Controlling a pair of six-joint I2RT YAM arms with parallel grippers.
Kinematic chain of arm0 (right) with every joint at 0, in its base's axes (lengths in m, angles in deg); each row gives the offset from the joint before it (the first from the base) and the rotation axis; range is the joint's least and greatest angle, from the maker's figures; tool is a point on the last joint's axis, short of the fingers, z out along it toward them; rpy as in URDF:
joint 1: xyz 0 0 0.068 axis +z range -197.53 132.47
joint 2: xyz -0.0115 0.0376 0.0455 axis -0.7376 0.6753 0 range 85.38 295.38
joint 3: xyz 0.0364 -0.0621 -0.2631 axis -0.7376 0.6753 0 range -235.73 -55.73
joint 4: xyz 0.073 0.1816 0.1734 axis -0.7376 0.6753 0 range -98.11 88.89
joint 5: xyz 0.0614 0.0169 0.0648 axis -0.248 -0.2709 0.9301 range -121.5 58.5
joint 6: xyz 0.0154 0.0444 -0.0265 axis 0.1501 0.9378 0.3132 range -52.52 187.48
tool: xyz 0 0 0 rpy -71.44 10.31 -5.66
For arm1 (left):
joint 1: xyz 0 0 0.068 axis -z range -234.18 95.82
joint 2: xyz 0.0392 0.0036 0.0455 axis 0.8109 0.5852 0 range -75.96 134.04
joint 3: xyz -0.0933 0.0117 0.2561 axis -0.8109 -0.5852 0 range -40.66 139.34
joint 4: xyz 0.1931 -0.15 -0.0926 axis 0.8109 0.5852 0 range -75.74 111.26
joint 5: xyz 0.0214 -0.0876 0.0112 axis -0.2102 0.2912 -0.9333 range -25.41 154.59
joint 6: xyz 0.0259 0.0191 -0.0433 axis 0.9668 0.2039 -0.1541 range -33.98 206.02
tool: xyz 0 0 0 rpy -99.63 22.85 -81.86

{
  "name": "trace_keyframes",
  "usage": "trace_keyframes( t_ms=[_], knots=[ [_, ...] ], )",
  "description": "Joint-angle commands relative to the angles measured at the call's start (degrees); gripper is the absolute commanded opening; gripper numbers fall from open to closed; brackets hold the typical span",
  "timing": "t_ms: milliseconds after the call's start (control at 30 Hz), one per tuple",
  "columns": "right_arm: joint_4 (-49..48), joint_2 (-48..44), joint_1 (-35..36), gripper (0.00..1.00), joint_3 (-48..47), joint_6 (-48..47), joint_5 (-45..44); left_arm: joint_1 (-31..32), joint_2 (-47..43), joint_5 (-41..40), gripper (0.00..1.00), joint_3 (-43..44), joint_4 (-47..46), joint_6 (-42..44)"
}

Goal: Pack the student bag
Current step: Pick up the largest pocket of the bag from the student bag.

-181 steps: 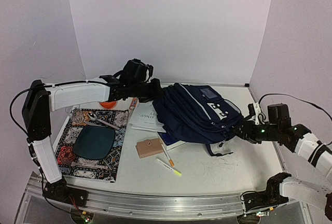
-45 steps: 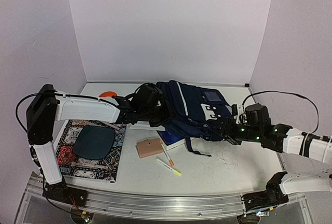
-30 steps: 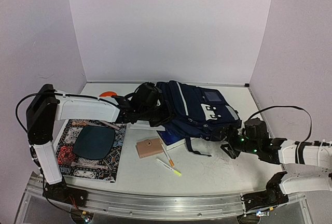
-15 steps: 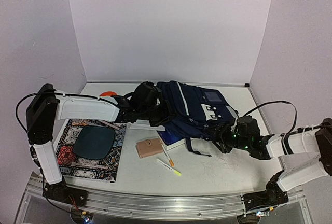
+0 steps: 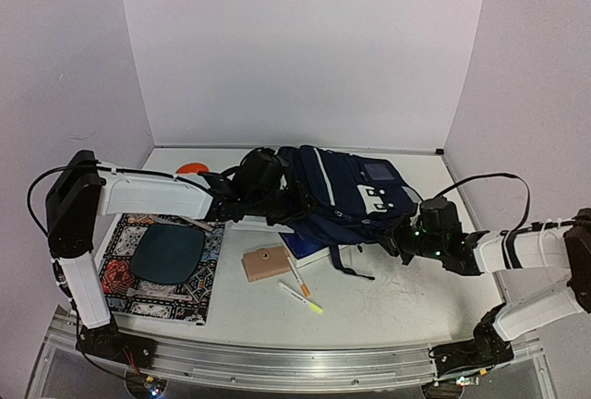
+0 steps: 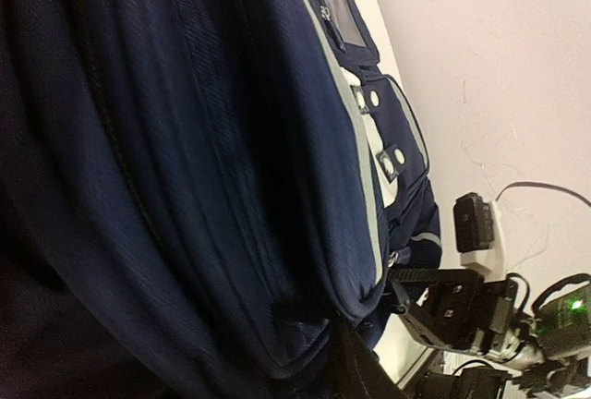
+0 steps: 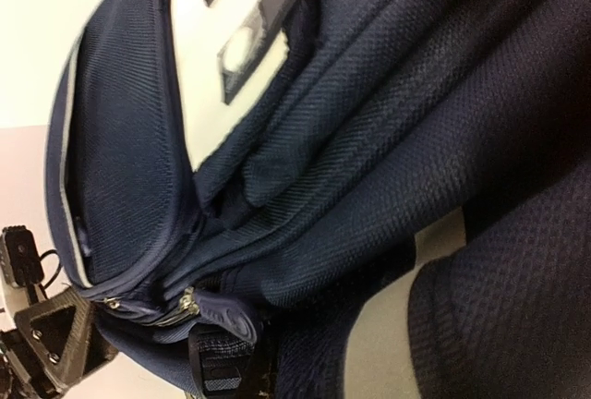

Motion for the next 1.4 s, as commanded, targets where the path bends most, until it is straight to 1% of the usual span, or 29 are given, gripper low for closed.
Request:
trace_keyframes(
  t_ms=[0, 67, 200, 300, 400, 467, 533, 633, 933, 1200, 1367],
  knots=[
    [-0.9, -5.3, 1.2, 0.0, -6.4, -2.6, 0.7, 5.2, -4.2, -4.7, 0.39, 2.3, -1.4, 7.7],
    [0.1, -6.0, 1.6, 0.0, -7.4, -2.5, -0.2, 7.6, -4.5, -9.2, 0.44, 4.0, 1.6, 10.7],
    [2.2, -6.9, 2.2, 0.0, -8.5, -1.9, -1.9, 12.3, -4.6, -17.8, 0.46, 7.4, 5.4, 14.0],
    [3.4, -7.1, 2.5, 0.0, -9.1, -1.5, -2.7, 15.4, -3.6, -21.8, 0.46, 10.1, 8.2, 15.7],
    [4.4, -7.1, 2.8, 0.0, -9.6, -1.0, -3.2, 17.6, -2.0, -23.7, 0.46, 12.7, 10.0, 16.6],
    [5.1, -7.0, 2.9, 0.0, -9.9, -0.6, -3.5, 18.6, -0.7, -23.7, 0.46, 14.0, 10.8, 16.6],
    [5.8, -7.0, 3.0, 0.0, -10.2, -0.4, -3.7, 18.8, 0.6, -22.1, 0.45, 15.1, 11.3, 15.3],
    [6.5, -7.0, 3.3, 0.0, -10.4, -0.1, -4.1, 18.8, 2.5, -20.7, 0.4, 16.7, 12.3, 13.7],
    [6.6, -7.2, 3.7, 0.0, -10.4, 0.5, -4.6, 18.8, 8.3, -16.3, 0.31, 22.3, 17.5, 12.2],
    [6.7, -7.1, 4.0, 0.0, -10.4, 0.6, -4.5, 18.8, 11.4, -15.1, 0.3, 25.2, 19.1, 12.4],
    [6.7, -7.1, 4.3, 0.0, -10.5, 0.6, -4.4, 18.3, 13.2, -17.2, 0.28, 27.4, 19.8, 13.3]
  ],
)
